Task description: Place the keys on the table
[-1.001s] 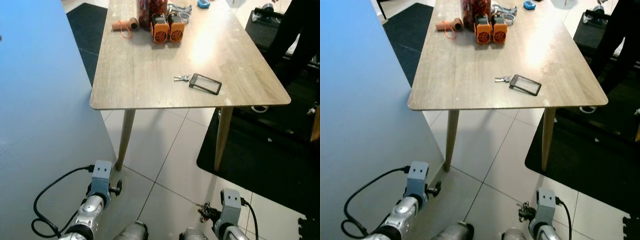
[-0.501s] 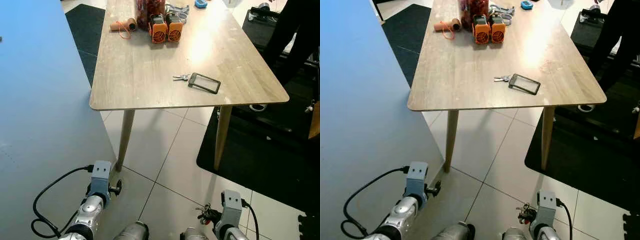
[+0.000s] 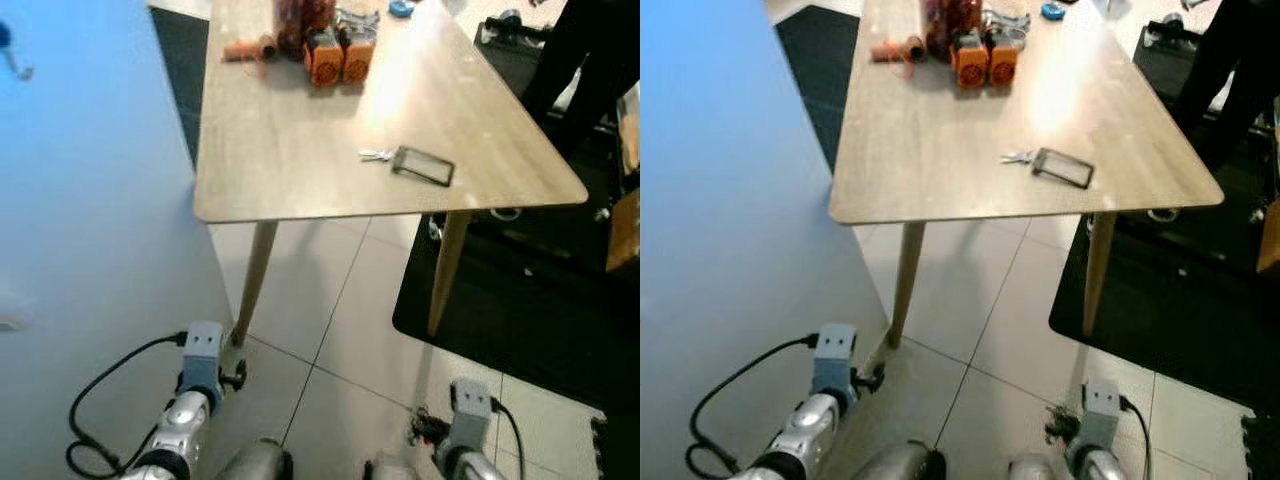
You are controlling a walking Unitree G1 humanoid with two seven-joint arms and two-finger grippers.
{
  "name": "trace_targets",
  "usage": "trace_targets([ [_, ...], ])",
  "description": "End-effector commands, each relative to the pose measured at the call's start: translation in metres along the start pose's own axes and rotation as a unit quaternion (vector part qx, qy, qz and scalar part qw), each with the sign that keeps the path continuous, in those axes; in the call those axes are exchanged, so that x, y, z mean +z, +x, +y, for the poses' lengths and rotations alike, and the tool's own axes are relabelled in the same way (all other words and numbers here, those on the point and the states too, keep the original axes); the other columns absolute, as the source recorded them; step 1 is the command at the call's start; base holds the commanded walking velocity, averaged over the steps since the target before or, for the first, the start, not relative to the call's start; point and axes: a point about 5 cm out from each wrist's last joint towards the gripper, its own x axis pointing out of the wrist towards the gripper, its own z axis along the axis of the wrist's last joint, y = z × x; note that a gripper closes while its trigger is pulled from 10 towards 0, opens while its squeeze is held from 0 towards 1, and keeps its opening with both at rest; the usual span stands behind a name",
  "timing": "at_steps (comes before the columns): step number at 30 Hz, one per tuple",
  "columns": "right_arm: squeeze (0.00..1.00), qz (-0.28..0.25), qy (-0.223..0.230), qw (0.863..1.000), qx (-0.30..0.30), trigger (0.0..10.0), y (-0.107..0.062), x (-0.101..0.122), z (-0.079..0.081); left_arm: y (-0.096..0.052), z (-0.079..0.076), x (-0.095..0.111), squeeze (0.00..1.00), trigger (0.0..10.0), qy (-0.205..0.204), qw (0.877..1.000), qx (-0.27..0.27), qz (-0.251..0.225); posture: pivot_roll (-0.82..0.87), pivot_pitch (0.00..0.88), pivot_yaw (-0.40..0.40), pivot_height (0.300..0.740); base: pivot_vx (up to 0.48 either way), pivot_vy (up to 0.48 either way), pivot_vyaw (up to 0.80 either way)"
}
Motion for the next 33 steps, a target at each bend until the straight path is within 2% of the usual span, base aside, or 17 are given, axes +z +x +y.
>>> trace_targets([
  [1, 0.0, 0.005, 0.0, 1.0, -0.012, 10.0, -0.0028, -0.0017, -0.0087, -0.0026, -0.0006, -0.007, 0.0, 10.0, 0.0, 1.0, -0.002, 0.008, 0.04, 0.157, -0.031, 0.74, 0.0, 0.0, 0.0],
  [7, 0.0, 0.006, -0.002, 1.0, -0.01, 10.0, -0.0028, -0.0021, -0.0081, -0.0034, 0.0006, -0.0074, 0.0, 10.0, -0.005, 1.0, 0.0, 0.005, 0.04, 0.157, -0.031, 0.74, 0.0, 0.0, 0.0],
  [11, 0.0, 0.007, -0.003, 1.0, -0.009, 10.0, -0.0027, -0.0026, -0.0073, -0.0041, 0.0001, -0.0065, 0.0, 10.0, 0.011, 1.0, -0.008, -0.004, 0.04, 0.16, -0.031, 0.74, 0.0, 0.0, 0.0],
  [33, 0.0, 0.006, -0.003, 1.0, -0.008, 10.0, -0.0034, -0.0037, -0.0075, -0.0051, -0.0013, -0.0058, 0.0, 10.0, 0.022, 1.0, -0.016, -0.014, 0.04, 0.157, -0.031, 0.74, 0.0, -0.48, 0.0],
])
